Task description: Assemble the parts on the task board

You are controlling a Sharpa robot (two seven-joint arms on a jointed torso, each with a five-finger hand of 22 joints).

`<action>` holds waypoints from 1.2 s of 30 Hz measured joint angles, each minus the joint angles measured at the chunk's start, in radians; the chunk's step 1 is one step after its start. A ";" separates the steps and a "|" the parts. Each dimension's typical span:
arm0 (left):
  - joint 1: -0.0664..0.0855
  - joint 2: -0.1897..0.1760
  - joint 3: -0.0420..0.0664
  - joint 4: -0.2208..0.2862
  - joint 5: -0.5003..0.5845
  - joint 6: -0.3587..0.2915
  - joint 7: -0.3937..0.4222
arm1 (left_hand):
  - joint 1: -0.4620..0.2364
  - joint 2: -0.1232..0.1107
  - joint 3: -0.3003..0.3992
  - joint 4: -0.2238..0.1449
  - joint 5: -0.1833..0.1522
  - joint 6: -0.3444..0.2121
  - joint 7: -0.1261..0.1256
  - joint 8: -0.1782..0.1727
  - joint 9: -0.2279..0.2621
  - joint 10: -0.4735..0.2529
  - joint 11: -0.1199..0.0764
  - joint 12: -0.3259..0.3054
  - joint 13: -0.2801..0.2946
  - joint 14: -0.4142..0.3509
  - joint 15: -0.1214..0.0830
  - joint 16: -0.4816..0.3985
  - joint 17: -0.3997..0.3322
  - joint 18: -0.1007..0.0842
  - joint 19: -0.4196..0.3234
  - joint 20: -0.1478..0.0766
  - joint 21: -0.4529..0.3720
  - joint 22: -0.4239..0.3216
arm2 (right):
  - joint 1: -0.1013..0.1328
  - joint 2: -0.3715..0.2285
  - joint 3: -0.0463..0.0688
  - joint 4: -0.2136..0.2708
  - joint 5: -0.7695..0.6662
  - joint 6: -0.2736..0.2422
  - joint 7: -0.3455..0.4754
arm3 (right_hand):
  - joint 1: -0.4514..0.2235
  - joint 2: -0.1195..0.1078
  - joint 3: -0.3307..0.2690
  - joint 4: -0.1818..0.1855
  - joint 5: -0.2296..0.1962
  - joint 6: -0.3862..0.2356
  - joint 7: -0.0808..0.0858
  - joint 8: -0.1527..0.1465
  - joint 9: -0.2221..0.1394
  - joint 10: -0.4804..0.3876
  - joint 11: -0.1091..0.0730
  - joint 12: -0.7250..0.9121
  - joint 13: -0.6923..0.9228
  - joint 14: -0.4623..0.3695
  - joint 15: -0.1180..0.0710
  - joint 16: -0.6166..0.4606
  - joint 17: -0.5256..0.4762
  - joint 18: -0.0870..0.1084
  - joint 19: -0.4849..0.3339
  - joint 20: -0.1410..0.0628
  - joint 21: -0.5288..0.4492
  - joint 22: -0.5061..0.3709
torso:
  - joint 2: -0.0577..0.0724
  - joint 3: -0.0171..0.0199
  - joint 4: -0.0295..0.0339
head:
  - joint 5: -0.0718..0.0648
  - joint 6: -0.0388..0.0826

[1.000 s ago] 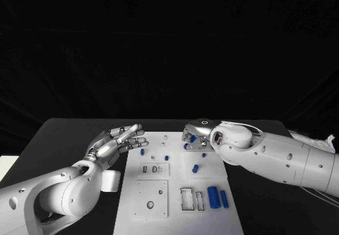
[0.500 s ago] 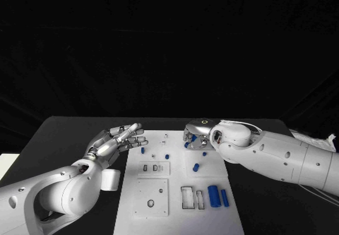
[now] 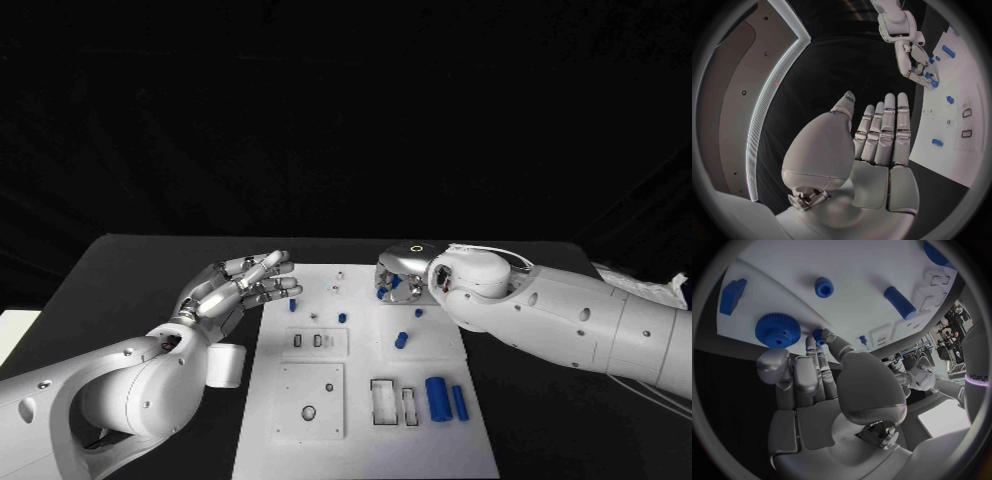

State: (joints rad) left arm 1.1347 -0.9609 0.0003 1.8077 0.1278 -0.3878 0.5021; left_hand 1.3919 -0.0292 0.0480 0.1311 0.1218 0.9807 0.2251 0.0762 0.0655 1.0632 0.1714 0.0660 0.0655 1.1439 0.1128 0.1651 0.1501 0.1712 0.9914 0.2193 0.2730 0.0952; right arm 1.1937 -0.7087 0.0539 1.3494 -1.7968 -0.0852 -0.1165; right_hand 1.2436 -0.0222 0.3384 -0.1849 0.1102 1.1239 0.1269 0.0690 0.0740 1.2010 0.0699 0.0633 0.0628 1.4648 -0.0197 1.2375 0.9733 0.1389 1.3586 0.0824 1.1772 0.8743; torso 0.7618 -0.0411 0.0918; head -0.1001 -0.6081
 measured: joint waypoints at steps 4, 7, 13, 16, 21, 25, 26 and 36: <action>0.000 0.001 0.000 -0.002 0.000 0.000 -0.002 | 0.000 0.000 0.000 0.000 0.000 0.000 0.000 0.000 0.000 0.000 0.000 0.000 0.000 0.000 0.000 -0.003 0.000 0.000 0.000 0.000 0.000 -0.001 | 0.001 0.000 0.001 -0.001 0.000 0.005 0.001 | 0.000 0.000 0.021 0.013 -0.012 0.015 -0.004 -0.001 0.001 0.014 -0.005 0.000 0.000 0.000 0.000 0.009 0.007 0.000 0.000 0.000 0.011 0.012 | 0.001 -0.0010 0.0006 | 0.000 -0.001; 0.000 0.002 0.000 -0.003 0.000 0.000 -0.003 | 0.000 0.000 -0.003 -0.003 0.000 0.000 0.000 -0.004 0.000 0.000 0.000 0.000 0.000 -0.004 0.004 -0.003 0.001 0.000 0.000 0.000 -0.004 -0.001 | 0.002 0.002 0.002 -0.003 0.001 0.010 0.003 | 0.002 0.002 0.040 0.021 -0.012 0.023 -0.007 -0.004 0.003 0.020 -0.009 0.000 0.000 0.000 0.000 0.016 0.011 0.000 0.000 0.000 0.020 0.022 | 0.001 -0.0010 0.0006 | -0.001 -0.002; 0.000 0.002 0.000 -0.004 0.000 0.000 -0.005 | 0.000 0.000 0.000 -0.005 0.000 0.000 0.000 -0.004 0.000 0.000 0.000 0.000 0.000 -0.004 0.004 -0.003 0.001 0.000 0.000 0.000 -0.004 -0.002 | 0.003 0.004 0.003 -0.010 0.004 0.016 0.008 | 0.003 0.003 0.056 0.036 -0.016 0.028 -0.007 0.000 0.005 0.027 -0.009 0.000 0.000 0.000 0.000 0.018 0.014 0.000 0.000 0.000 0.025 0.031 | 0.002 -0.0015 0.0017 | -0.001 -0.003; 0.000 0.003 0.000 -0.005 0.000 0.000 -0.006 | 0.000 0.000 0.000 -0.005 0.000 0.000 0.000 -0.004 0.000 0.000 0.000 0.000 0.000 -0.004 0.004 -0.003 0.002 0.000 0.000 0.000 -0.004 -0.002 | 0.003 0.005 0.003 -0.015 0.007 0.012 0.011 | 0.004 0.004 0.072 0.041 -0.011 0.037 -0.007 0.000 0.005 0.036 -0.011 0.000 -0.001 0.000 0.000 0.029 0.026 -0.016 0.000 0.000 0.046 0.056 | 0.002 -0.0016 0.0025 | -0.002 -0.004; 0.000 0.003 0.000 -0.006 0.000 0.000 -0.008 | 0.005 0.005 0.000 -0.005 0.000 -0.004 0.003 -0.004 0.000 -0.004 0.004 0.000 0.000 -0.004 0.004 -0.007 0.002 0.000 0.000 0.000 -0.004 -0.002 | 0.002 0.006 0.001 -0.023 0.017 -0.010 0.014 | 0.007 0.001 0.094 0.049 -0.004 0.046 -0.006 -0.002 0.010 0.046 -0.014 -0.003 0.000 0.000 0.000 0.035 0.032 -0.016 0.004 -0.004 0.059 0.077 | 0.002 -0.0022 0.0037 | -0.003 -0.005; 0.000 0.004 0.000 -0.007 0.000 0.000 -0.010 | 0.005 0.005 0.003 -0.008 0.000 -0.004 0.003 -0.004 0.000 -0.004 0.004 0.000 0.000 -0.004 0.004 -0.007 0.003 0.000 0.000 0.000 -0.004 -0.003 | 0.000 0.005 0.000 -0.021 0.028 -0.048 0.023 | 0.014 -0.006 0.104 0.048 -0.004 0.055 -0.006 0.004 0.011 0.059 -0.016 0.002 0.000 0.000 0.000 0.041 0.040 -0.016 0.008 -0.007 0.070 0.093 | 0.002 -0.0029 0.0040 | 0.000 -0.004; 0.000 0.004 0.000 -0.008 0.000 0.000 -0.010 | 0.005 0.005 0.003 -0.008 0.000 -0.004 0.003 -0.004 0.000 -0.004 0.004 0.000 0.000 -0.004 0.004 -0.007 0.003 0.000 0.000 0.000 -0.004 -0.003 | 0.000 0.005 0.000 -0.018 0.031 -0.063 0.027 | 0.014 -0.006 0.104 0.048 -0.004 0.055 -0.006 0.004 0.011 0.061 -0.018 0.003 0.000 0.002 -0.002 0.041 0.040 -0.016 0.008 -0.007 0.070 0.093 | 0.002 -0.0029 0.0041 | 0.001 -0.004; 0.000 0.006 0.000 -0.009 0.000 -0.001 -0.014 | 0.012 0.012 0.007 -0.021 0.000 -0.004 0.003 -0.008 0.000 -0.007 0.007 0.000 0.000 -0.007 0.007 -0.015 0.006 0.000 0.000 0.000 -0.010 -0.006 | 0.015 0.033 0.000 -0.032 0.040 -0.171 0.031 | 0.020 -0.010 0.111 0.050 -0.006 0.056 -0.007 0.004 0.012 0.061 -0.018 0.002 0.004 0.004 -0.004 0.045 0.041 -0.016 0.008 -0.007 0.074 0.098 | 0.004 -0.0035 0.0073 | 0.006 0.003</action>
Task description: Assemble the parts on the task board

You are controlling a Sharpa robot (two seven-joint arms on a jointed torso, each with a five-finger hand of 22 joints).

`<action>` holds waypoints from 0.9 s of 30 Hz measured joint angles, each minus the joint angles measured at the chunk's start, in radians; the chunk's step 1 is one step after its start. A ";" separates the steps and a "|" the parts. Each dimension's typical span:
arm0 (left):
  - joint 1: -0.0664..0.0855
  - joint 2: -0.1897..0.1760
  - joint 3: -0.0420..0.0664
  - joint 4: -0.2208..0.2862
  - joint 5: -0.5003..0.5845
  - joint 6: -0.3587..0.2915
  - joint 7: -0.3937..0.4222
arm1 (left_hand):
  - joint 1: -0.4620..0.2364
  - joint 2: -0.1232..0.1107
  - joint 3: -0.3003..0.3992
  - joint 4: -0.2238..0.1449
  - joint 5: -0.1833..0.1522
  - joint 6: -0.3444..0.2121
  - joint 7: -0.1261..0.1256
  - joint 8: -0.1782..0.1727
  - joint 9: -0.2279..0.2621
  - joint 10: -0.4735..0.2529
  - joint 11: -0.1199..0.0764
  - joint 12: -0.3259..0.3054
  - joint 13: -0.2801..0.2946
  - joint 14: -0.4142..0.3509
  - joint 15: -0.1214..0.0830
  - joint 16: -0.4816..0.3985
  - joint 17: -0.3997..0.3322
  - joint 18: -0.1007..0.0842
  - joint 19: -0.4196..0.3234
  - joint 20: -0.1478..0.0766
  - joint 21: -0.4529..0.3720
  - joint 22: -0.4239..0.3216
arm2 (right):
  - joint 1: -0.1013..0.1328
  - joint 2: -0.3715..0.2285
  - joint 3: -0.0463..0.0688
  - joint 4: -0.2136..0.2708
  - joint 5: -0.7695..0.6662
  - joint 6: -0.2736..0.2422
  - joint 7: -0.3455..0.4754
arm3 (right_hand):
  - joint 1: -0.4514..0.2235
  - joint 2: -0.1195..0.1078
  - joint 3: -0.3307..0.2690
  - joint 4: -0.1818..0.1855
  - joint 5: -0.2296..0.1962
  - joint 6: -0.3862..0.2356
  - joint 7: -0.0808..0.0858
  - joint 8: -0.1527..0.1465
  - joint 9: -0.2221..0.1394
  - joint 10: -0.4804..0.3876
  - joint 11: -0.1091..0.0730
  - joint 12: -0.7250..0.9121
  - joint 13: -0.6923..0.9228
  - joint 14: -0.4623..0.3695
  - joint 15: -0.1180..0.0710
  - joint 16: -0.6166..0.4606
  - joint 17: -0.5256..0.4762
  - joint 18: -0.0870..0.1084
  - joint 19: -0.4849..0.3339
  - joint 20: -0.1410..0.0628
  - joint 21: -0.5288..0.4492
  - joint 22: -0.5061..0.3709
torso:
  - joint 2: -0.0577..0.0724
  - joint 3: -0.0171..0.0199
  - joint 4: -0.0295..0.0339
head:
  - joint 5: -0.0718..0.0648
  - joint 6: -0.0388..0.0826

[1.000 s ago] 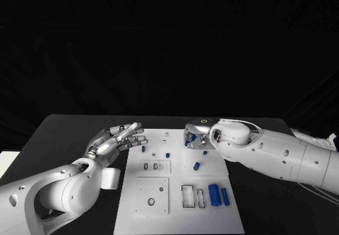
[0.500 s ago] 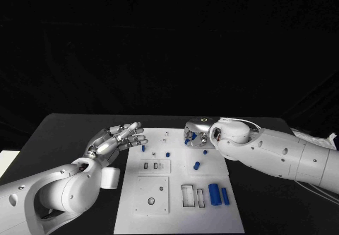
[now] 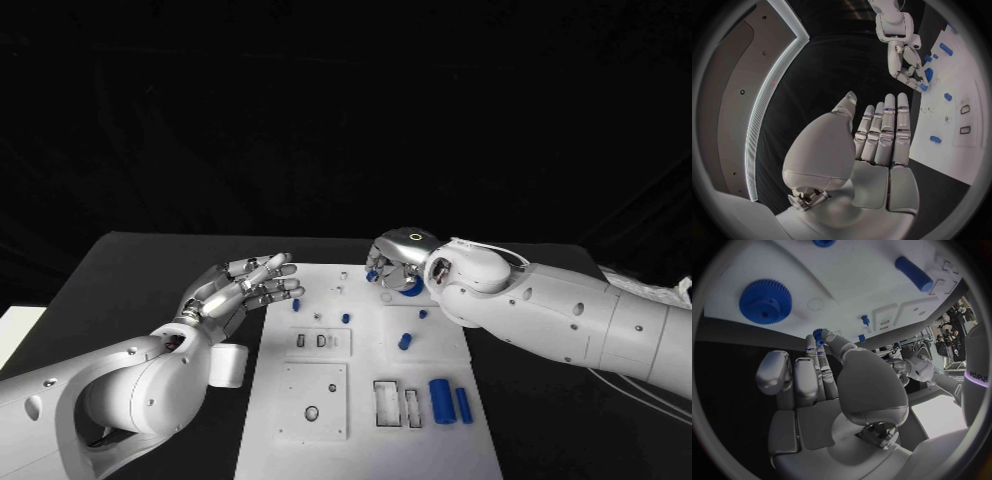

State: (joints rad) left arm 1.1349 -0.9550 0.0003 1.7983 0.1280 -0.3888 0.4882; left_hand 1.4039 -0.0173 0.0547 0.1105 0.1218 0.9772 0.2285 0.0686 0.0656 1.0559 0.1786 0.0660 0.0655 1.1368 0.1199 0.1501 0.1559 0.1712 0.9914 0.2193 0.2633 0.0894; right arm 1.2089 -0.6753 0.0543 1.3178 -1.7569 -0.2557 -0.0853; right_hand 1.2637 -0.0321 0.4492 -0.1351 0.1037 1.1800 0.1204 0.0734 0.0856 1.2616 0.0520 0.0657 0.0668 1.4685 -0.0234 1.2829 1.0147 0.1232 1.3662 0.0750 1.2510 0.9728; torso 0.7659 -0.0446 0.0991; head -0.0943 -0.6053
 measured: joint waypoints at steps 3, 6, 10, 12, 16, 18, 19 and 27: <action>0.000 0.001 0.000 0.001 0.000 0.000 -0.001 | 0.000 0.000 0.000 0.000 0.000 -0.004 0.004 0.000 0.000 0.000 0.000 0.000 0.000 0.000 0.000 0.000 0.000 0.000 0.000 0.000 0.000 -0.001 | 0.007 0.014 0.001 -0.011 -0.001 -0.022 -0.003 | 0.000 0.000 0.001 0.001 0.000 0.000 0.000 0.000 0.000 0.000 0.000 0.000 0.000 0.000 0.000 0.000 0.000 0.000 0.000 0.000 0.000 0.000 | 0.001 -0.0012 0.0018 | 0.000 0.001; 0.000 0.002 0.000 0.002 0.000 0.000 -0.001 | 0.000 0.000 0.000 0.000 0.000 -0.004 0.004 0.000 0.000 -0.004 -0.004 0.000 0.000 0.000 0.000 0.000 0.000 0.000 -0.004 0.004 0.000 -0.001 | 0.010 0.030 0.001 -0.021 -0.004 -0.036 -0.006 | 0.001 -0.001 0.001 0.001 -0.006 0.000 0.000 0.000 0.000 0.000 0.000 0.000 0.000 0.000 0.000 0.000 0.000 0.000 0.000 0.000 0.000 0.001 | 0.002 -0.0025 0.0039 | -0.001 0.000; 0.000 0.002 0.000 0.004 0.000 -0.001 -0.001 | 0.000 0.000 0.000 0.000 0.000 -0.004 0.004 0.000 0.000 -0.004 -0.004 0.000 0.000 0.000 0.000 -0.002 0.000 0.000 -0.004 0.004 0.000 -0.001 | 0.014 0.055 0.000 -0.037 -0.007 -0.047 -0.010 | 0.004 -0.004 0.004 0.004 -0.008 0.001 -0.001 -0.001 0.001 0.000 0.000 -0.001 -0.001 0.000 0.000 0.001 0.001 0.000 0.000 0.000 0.000 0.002 | 0.004 -0.0037 0.0058 | -0.002 -0.001; 0.000 0.002 0.000 0.004 0.000 -0.001 -0.002 | 0.000 0.000 0.000 0.000 0.000 -0.004 0.004 0.000 0.000 -0.004 -0.004 0.000 0.000 0.000 0.000 -0.004 0.000 0.000 -0.004 0.004 0.000 -0.001 | 0.014 0.066 0.000 -0.047 -0.010 -0.051 -0.010 | 0.004 -0.004 0.010 0.005 -0.014 0.001 -0.001 -0.001 0.001 0.003 0.003 -0.001 -0.001 0.000 0.000 0.004 0.001 0.000 0.000 0.000 0.004 0.003 | 0.006 -0.0044 0.0064 | -0.004 0.000; 0.000 0.003 0.000 0.005 0.000 -0.001 -0.002 | 0.000 0.000 0.000 0.000 0.000 -0.004 0.004 0.000 0.000 -0.004 -0.004 0.000 0.000 0.000 0.000 -0.004 0.000 0.000 -0.004 0.004 0.000 -0.001 | 0.015 0.087 -0.001 -0.068 -0.013 -0.052 -0.011 | 0.004 -0.004 0.011 0.006 -0.016 0.001 -0.001 -0.003 0.005 0.003 0.003 -0.001 -0.002 0.000 0.000 0.005 0.001 0.000 0.000 0.000 0.004 0.003 | 0.009 -0.0063 0.0087 | -0.006 0.002; 0.000 0.003 0.000 0.005 0.000 -0.001 -0.002 | 0.000 0.000 0.000 0.000 0.000 -0.004 0.004 0.000 0.000 -0.004 -0.004 0.000 0.000 0.000 0.000 -0.004 0.000 0.000 -0.004 0.004 0.000 -0.001 | 0.015 0.095 -0.002 -0.078 -0.013 -0.051 -0.010 | 0.004 -0.004 0.011 0.005 -0.017 0.001 -0.001 -0.003 0.006 0.003 0.003 -0.001 -0.004 0.000 0.000 0.005 0.001 0.000 0.000 0.000 0.004 0.004 | 0.011 -0.0072 0.0099 | -0.007 0.002; 0.000 0.003 0.000 0.005 0.000 -0.001 -0.002 | 0.000 0.000 0.000 0.000 0.000 -0.004 0.004 0.000 0.000 -0.004 -0.004 0.000 0.000 0.000 0.000 -0.004 0.000 0.000 -0.004 0.004 0.000 -0.001 | 0.015 0.099 -0.003 -0.083 -0.014 -0.050 -0.009 | 0.004 -0.004 0.012 0.007 -0.017 0.001 -0.001 -0.003 0.006 0.003 0.003 -0.001 -0.004 0.000 0.000 0.005 0.001 0.000 0.000 0.000 0.004 0.005 | 0.011 -0.0076 0.0105 | -0.007 0.002; 0.001 0.004 0.000 0.005 0.000 -0.002 -0.004 | 0.000 0.000 0.003 -0.003 0.000 -0.004 0.003 0.000 0.000 -0.004 -0.004 0.000 0.000 0.000 0.000 -0.004 0.000 0.000 -0.004 0.004 0.000 -0.002 | 0.014 0.119 -0.008 -0.108 -0.014 -0.030 -0.005 | 0.004 -0.004 0.014 0.009 -0.021 0.000 -0.001 -0.008 0.006 0.002 0.003 -0.003 -0.004 0.000 0.000 0.005 0.001 0.000 0.000 0.000 0.004 0.006 | 0.015 -0.0096 0.0150 | -0.007 0.001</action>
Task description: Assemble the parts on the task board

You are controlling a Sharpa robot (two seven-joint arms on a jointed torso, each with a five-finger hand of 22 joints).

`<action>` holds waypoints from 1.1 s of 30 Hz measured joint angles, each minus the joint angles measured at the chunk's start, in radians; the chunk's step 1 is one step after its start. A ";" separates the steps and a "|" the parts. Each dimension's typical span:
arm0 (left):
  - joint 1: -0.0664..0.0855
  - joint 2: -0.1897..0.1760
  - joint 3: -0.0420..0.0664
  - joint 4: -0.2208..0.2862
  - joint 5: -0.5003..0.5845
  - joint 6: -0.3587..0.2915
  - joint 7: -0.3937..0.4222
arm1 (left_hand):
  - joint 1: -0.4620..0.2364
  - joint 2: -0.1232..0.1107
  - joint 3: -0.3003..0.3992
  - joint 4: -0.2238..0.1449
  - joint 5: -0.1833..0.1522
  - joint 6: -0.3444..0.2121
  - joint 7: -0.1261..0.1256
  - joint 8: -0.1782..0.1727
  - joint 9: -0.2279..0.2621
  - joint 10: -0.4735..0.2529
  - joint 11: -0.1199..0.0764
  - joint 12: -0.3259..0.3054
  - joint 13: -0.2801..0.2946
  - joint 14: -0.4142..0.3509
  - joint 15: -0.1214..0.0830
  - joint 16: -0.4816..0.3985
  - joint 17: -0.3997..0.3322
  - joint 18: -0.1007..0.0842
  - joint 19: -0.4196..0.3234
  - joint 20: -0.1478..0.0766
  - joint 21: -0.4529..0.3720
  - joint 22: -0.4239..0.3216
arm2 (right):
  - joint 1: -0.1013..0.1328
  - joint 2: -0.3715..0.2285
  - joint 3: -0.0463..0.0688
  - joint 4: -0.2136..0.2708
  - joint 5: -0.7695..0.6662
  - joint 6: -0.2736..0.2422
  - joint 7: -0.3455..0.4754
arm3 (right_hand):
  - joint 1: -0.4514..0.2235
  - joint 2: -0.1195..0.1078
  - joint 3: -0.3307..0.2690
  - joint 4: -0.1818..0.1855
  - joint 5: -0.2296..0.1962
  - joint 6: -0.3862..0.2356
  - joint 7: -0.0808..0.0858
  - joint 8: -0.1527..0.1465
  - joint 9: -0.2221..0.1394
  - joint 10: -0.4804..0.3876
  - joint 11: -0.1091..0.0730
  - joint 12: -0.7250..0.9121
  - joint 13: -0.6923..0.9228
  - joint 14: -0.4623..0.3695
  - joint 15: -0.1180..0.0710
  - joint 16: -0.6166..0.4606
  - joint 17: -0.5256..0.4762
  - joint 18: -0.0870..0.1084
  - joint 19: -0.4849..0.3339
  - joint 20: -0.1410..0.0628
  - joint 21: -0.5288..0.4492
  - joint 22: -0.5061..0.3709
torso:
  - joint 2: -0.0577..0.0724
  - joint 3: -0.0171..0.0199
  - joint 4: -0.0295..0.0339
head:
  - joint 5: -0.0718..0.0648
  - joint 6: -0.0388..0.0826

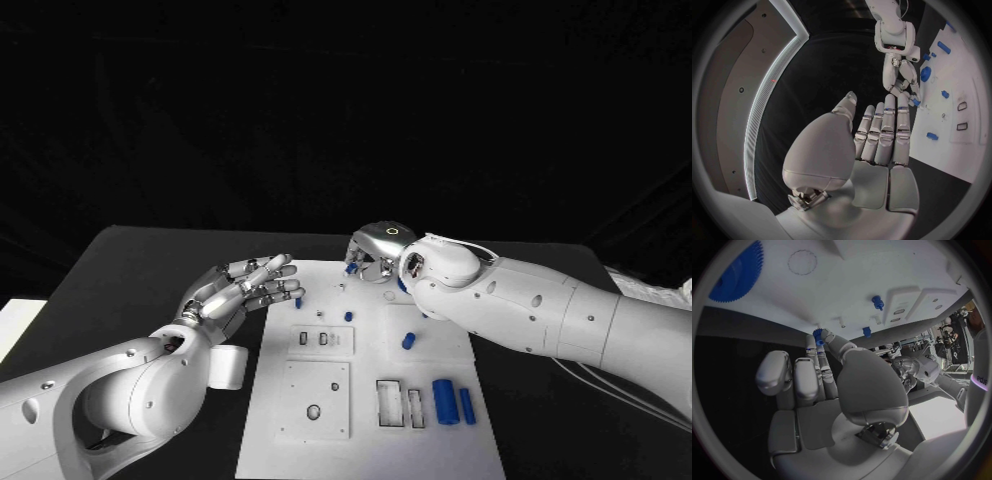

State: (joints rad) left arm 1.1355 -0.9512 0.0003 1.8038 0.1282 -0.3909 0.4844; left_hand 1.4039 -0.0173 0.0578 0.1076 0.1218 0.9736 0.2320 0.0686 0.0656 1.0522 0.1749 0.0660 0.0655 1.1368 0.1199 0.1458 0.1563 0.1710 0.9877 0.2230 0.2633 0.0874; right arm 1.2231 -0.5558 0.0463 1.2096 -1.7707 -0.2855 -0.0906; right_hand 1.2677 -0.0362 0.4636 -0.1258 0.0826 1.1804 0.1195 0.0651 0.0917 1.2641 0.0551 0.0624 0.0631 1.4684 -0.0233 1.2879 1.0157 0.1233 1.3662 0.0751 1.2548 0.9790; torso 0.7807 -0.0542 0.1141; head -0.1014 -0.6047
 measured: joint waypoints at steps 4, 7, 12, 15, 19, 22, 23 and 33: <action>0.001 0.000 0.000 0.001 0.000 0.000 -0.001 | 0.000 0.000 0.000 0.000 0.000 0.000 0.000 0.000 0.000 0.000 0.000 0.000 0.000 0.000 0.000 0.000 0.000 0.000 0.000 0.000 0.000 0.000 | 0.000 0.005 0.000 -0.007 0.000 0.014 0.000 | 0.000 0.000 0.000 0.000 0.000 0.000 0.000 -0.002 0.003 0.000 0.000 -0.002 0.000 0.000 0.000 0.000 0.001 0.000 0.000 0.000 0.000 0.001 | 0.001 -0.0007 -0.0005 | 0.002 -0.004; 0.001 0.000 0.000 0.002 0.000 0.000 -0.001 | 0.000 0.000 0.000 0.000 0.000 0.000 0.000 0.000 0.000 0.000 0.000 0.000 0.000 0.000 0.000 0.000 0.000 0.000 0.000 0.000 -0.004 0.000 | 0.002 0.009 0.001 -0.011 0.000 0.020 0.001 | 0.000 0.000 0.002 0.002 0.000 -0.001 0.000 -0.004 0.006 0.000 0.000 -0.003 0.000 0.000 0.000 0.000 0.001 0.000 0.000 0.000 0.000 0.001 | 0.001 -0.0012 -0.0010 | 0.002 -0.004; 0.002 0.001 0.000 0.002 0.000 0.000 -0.002 | 0.000 0.000 0.000 0.000 0.000 0.000 0.000 0.000 0.000 0.000 0.000 0.000 0.000 0.000 0.000 0.000 0.000 0.000 0.000 0.000 -0.004 0.000 | 0.003 0.015 0.001 -0.013 -0.001 0.023 0.001 | 0.001 -0.001 0.003 0.003 -0.004 -0.003 0.000 -0.005 0.006 0.000 0.000 -0.003 0.000 0.000 0.000 0.000 0.001 0.000 0.000 0.000 0.000 0.000 | 0.001 -0.0016 -0.0012 | 0.004 -0.002; 0.002 0.001 0.000 0.002 0.000 0.000 -0.002 | 0.000 0.000 0.000 0.000 0.000 0.000 0.000 0.000 0.000 0.000 0.000 0.000 0.000 0.000 0.000 0.000 0.000 0.000 0.000 0.000 -0.004 0.000 | 0.004 0.019 0.002 -0.015 -0.002 0.024 0.001 | 0.000 -0.003 0.003 0.003 -0.004 -0.003 0.000 -0.003 0.006 -0.002 0.002 -0.003 0.000 0.000 0.000 0.000 0.001 0.000 0.000 0.000 0.000 0.000 | 0.001 -0.0019 -0.0008 | 0.004 -0.001; 0.003 0.001 0.000 0.002 0.000 0.000 -0.003 | 0.000 0.000 0.000 0.000 0.000 0.000 0.000 0.000 0.000 0.000 0.000 0.000 0.000 0.000 0.000 0.000 0.000 0.000 0.000 0.000 -0.004 0.000 | 0.004 0.022 0.002 -0.018 -0.004 0.024 0.000 | -0.005 -0.008 0.003 0.003 -0.005 -0.005 0.001 0.000 0.006 -0.001 0.002 -0.003 0.000 0.000 0.000 0.000 0.001 0.000 0.000 0.000 0.004 0.000 | 0.002 -0.0025 -0.0008 | 0.005 0.000; 0.003 0.001 0.000 0.002 0.000 0.000 -0.003 | 0.000 0.000 0.000 0.000 0.000 0.000 0.000 0.000 0.000 0.000 0.000 0.000 0.000 0.000 0.000 0.000 0.000 0.000 0.000 0.000 -0.004 0.000 | 0.005 0.025 0.002 -0.021 -0.004 0.025 -0.001 | -0.005 -0.008 0.003 0.003 -0.005 -0.005 0.001 0.000 0.006 -0.001 0.002 -0.003 0.000 0.000 0.000 0.000 0.001 0.000 0.000 0.000 0.004 0.000 | 0.002 -0.0032 -0.0008 | 0.006 0.000; 0.003 0.001 0.000 0.002 0.000 0.000 -0.003 | 0.000 0.000 0.000 0.000 0.000 0.000 0.000 0.000 0.000 0.000 0.000 0.000 0.000 0.000 0.000 0.000 0.000 0.000 0.000 0.000 -0.004 0.000 | 0.005 0.026 0.002 -0.022 -0.004 0.025 -0.001 | -0.005 -0.008 0.005 0.005 -0.006 -0.005 0.002 0.000 0.006 -0.001 0.002 -0.003 0.000 0.000 0.000 0.000 0.001 0.000 0.000 0.000 0.004 0.000 | 0.002 -0.0032 -0.0008 | 0.006 0.001; 0.003 0.004 0.000 0.002 0.000 0.000 -0.005 | 0.000 0.000 -0.003 -0.003 0.000 0.000 0.000 0.000 0.000 -0.003 0.003 0.000 0.000 -0.003 0.003 0.000 0.000 0.000 0.000 0.000 -0.004 -0.001 | 0.003 0.038 0.000 -0.038 -0.003 0.045 -0.004 | -0.025 -0.056 0.001 0.033 -0.001 -0.076 0.025 -0.002 -0.008 -0.084 0.027 -0.001 -0.002 -0.002 0.013 0.000 -0.016 0.000 -0.011 0.011 0.002 -0.021 | 0.003 -0.0032 -0.0012 | 0.007 0.002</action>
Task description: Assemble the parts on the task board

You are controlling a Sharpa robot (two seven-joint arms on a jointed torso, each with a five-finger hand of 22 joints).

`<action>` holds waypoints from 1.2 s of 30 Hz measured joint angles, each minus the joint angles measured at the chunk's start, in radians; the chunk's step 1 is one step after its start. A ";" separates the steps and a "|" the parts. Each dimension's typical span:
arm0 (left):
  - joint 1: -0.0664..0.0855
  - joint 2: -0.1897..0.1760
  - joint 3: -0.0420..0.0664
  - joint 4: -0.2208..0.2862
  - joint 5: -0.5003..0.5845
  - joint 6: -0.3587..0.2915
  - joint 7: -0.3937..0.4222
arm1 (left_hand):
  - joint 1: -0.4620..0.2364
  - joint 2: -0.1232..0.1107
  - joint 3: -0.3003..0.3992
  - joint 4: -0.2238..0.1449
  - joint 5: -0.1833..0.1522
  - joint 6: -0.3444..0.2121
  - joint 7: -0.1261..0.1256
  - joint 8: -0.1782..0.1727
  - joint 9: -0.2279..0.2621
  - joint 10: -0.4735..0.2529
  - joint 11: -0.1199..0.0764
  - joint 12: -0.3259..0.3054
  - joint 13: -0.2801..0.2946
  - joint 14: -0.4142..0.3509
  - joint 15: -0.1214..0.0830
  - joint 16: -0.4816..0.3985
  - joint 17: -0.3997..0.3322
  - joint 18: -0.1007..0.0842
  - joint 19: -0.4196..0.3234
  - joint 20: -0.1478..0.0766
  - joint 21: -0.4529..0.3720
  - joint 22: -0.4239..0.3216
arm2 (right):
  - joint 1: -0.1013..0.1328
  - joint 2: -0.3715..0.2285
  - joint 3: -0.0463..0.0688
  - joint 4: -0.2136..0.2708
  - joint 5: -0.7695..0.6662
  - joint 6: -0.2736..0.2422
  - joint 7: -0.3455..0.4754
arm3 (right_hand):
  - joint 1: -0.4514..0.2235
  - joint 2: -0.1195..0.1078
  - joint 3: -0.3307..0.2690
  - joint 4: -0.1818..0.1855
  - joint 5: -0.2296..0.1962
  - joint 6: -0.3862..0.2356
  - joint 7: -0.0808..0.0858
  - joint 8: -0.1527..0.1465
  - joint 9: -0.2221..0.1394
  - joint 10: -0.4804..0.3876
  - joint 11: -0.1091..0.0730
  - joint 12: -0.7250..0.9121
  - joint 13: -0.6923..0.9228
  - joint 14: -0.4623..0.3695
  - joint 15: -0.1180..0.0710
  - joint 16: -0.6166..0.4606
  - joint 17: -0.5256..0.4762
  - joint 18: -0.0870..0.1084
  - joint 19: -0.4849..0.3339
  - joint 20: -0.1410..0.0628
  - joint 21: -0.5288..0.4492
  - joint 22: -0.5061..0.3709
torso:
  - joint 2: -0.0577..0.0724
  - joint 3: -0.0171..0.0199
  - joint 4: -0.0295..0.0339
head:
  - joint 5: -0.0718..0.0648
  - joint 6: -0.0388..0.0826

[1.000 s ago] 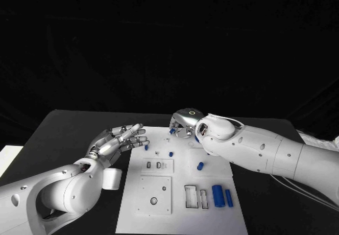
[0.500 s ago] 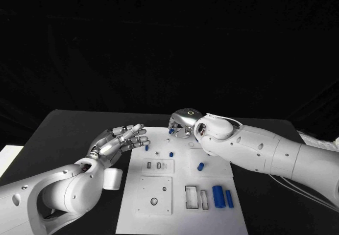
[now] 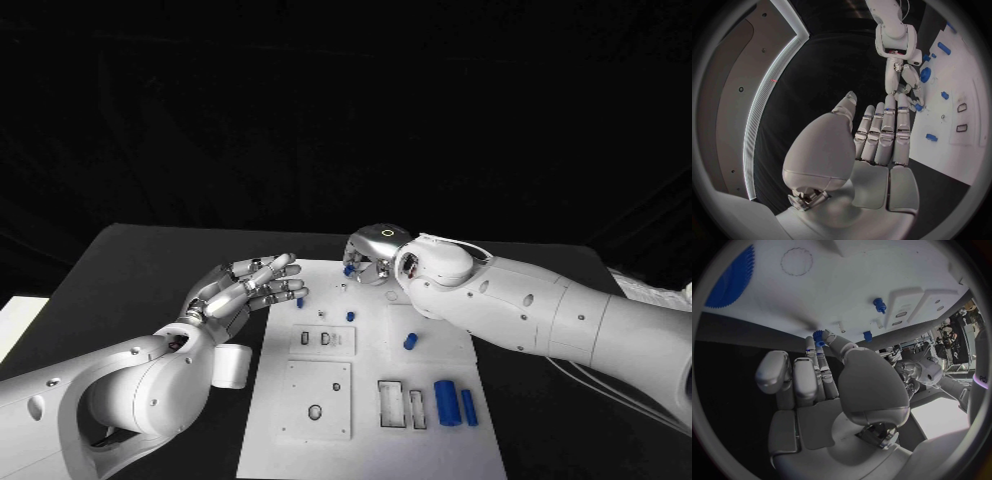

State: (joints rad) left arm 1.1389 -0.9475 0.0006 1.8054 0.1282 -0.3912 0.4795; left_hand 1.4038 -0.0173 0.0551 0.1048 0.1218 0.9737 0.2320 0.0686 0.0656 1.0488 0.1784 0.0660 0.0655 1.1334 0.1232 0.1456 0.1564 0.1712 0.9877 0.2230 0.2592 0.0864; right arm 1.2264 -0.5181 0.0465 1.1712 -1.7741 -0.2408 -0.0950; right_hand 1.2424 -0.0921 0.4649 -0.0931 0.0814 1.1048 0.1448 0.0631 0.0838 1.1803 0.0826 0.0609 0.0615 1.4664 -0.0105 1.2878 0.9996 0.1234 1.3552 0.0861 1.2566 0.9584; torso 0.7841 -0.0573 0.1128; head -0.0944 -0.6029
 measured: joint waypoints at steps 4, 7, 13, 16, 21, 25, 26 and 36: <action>0.000 0.001 0.000 0.000 0.000 0.000 -0.001 | 0.000 0.000 0.000 0.000 0.000 0.000 0.000 0.000 0.000 0.000 0.000 0.000 0.000 0.000 0.000 -0.004 0.000 0.000 0.000 0.000 0.000 0.000 | 0.000 0.005 0.000 -0.007 0.002 0.011 -0.002 | 0.002 -0.010 -0.006 0.006 -0.004 -0.014 0.005 0.000 -0.004 -0.014 0.005 0.000 0.000 -0.002 0.003 0.000 -0.004 0.000 -0.003 0.004 -0.004 -0.007 | 0.000 0.0000 0.0005 | 0.000 0.000; 0.000 0.002 0.000 -0.001 0.000 0.000 -0.001 | 0.000 0.000 0.000 0.000 0.000 0.000 0.000 0.000 0.000 0.000 0.000 0.000 0.000 0.000 0.000 -0.004 0.000 0.000 0.000 0.000 0.000 0.000 | -0.001 0.006 -0.001 -0.009 0.002 0.017 -0.003 | -0.001 -0.015 -0.015 0.015 -0.008 -0.035 0.006 0.000 -0.008 -0.039 0.008 0.000 0.000 0.000 0.007 0.000 -0.009 0.000 -0.005 0.010 -0.012 -0.018 | 0.000 0.0000 0.0006 | 0.001 0.000; 0.000 0.002 0.000 -0.001 0.000 0.000 -0.003 | 0.000 0.000 0.000 0.000 0.000 -0.001 0.000 0.000 0.000 0.000 0.000 0.000 0.000 0.000 0.000 -0.004 0.001 0.000 0.000 0.000 0.000 -0.001 | -0.001 0.004 -0.001 -0.008 0.003 0.019 -0.007 | -0.009 -0.041 -0.056 0.041 -0.027 -0.078 0.014 0.000 -0.015 -0.069 0.013 0.000 0.000 0.000 0.014 0.000 -0.015 0.000 -0.014 0.018 -0.026 -0.044 | 0.001 0.0000 -0.0003 | 0.003 0.001; 0.000 0.001 0.000 -0.002 0.000 0.000 -0.004 | 0.000 0.000 0.000 0.000 0.000 -0.004 0.004 0.000 0.000 0.000 0.000 0.000 0.000 0.000 0.000 -0.004 0.001 0.000 0.000 0.000 0.000 -0.001 | -0.001 -0.008 -0.001 0.005 0.003 0.017 -0.009 | -0.008 -0.042 -0.066 0.046 -0.027 -0.082 0.010 0.000 -0.015 -0.069 0.012 0.000 0.001 0.000 0.014 0.000 -0.015 0.000 -0.014 0.018 -0.026 -0.045 | 0.001 0.0001 -0.0007 | 0.003 0.002; 0.000 -0.001 0.000 -0.003 0.000 0.001 -0.006 | 0.000 0.000 0.000 0.000 0.000 -0.004 0.004 0.000 0.000 0.000 0.000 0.000 0.000 0.000 0.000 -0.004 0.001 0.000 0.000 0.000 0.000 -0.001 | -0.001 -0.063 0.001 0.065 0.006 0.006 -0.014 | -0.003 -0.038 -0.083 0.060 -0.027 -0.081 0.010 0.000 -0.014 -0.051 0.012 0.014 0.006 0.000 0.014 0.000 -0.012 0.000 -0.014 0.018 -0.026 -0.044 | 0.001 0.0006 -0.0014 | 0.001 0.003; 0.000 -0.005 0.000 -0.004 0.000 0.001 -0.007 | 0.000 0.000 0.000 0.000 0.000 -0.004 0.004 0.000 0.000 -0.003 0.003 0.000 0.000 0.000 0.000 -0.007 0.001 0.000 0.000 0.000 0.000 -0.001 | 0.000 -0.152 0.011 0.145 0.024 -0.009 -0.021 | 0.011 -0.032 -0.088 0.066 -0.027 -0.067 0.007 0.000 -0.012 0.036 -0.001 0.051 0.021 -0.001 0.012 0.020 0.018 0.000 -0.002 0.013 -0.016 -0.021 | 0.001 0.0010 -0.0035 | -0.002 0.007; 0.000 -0.006 0.000 -0.004 0.000 0.001 -0.007 | 0.000 0.000 0.000 0.000 0.000 -0.004 0.004 0.000 -0.001 -0.004 0.004 0.000 0.000 0.000 0.000 -0.007 0.001 0.000 0.000 0.000 0.000 -0.001 | 0.000 -0.171 0.012 0.159 0.033 -0.011 -0.023 | 0.013 -0.034 -0.088 0.066 -0.026 -0.065 0.005 0.000 -0.012 0.064 -0.006 0.065 0.028 -0.001 0.004 0.029 0.032 0.000 0.006 0.009 -0.005 -0.003 | 0.001 0.0010 -0.0043 | -0.004 0.007; 0.000 -0.012 0.000 -0.002 0.000 0.001 -0.009 | 0.000 0.000 0.000 0.000 0.000 -0.004 0.004 0.000 -0.001 -0.004 0.003 0.000 0.000 0.000 0.000 -0.007 0.001 0.000 0.000 0.000 0.000 -0.001 | 0.006 -0.305 0.018 0.222 0.169 0.006 -0.071 | 0.003 -0.084 -0.243 0.144 0.089 -0.100 -0.022 0.009 -0.010 0.265 -0.058 0.288 0.262 0.000 -0.041 0.120 0.191 -0.025 0.072 -0.036 0.104 0.178 | 0.001 0.0040 -0.0198 | -0.004 0.017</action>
State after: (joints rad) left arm 1.1393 -0.9600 0.0006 1.8033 0.1284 -0.3901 0.4701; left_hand 1.4038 -0.0173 0.0551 0.1048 0.1218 0.9701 0.2356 0.0686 0.0648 1.0453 0.1819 0.0660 0.0655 1.1334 0.1232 0.1383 0.1570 0.1710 0.9877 0.2230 0.2592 0.0854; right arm 1.2321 -0.8235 0.0646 1.3934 -1.6053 -0.2349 -0.1660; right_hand 1.2450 -0.1765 0.2223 0.0507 0.1705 1.0052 0.1231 0.0722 0.0741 1.4451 0.0246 0.3486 0.3232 1.4661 -0.0515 1.4081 1.1903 0.0986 1.4272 0.0504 1.3605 1.1366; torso 0.7851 -0.0533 0.0930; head -0.0985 -0.5863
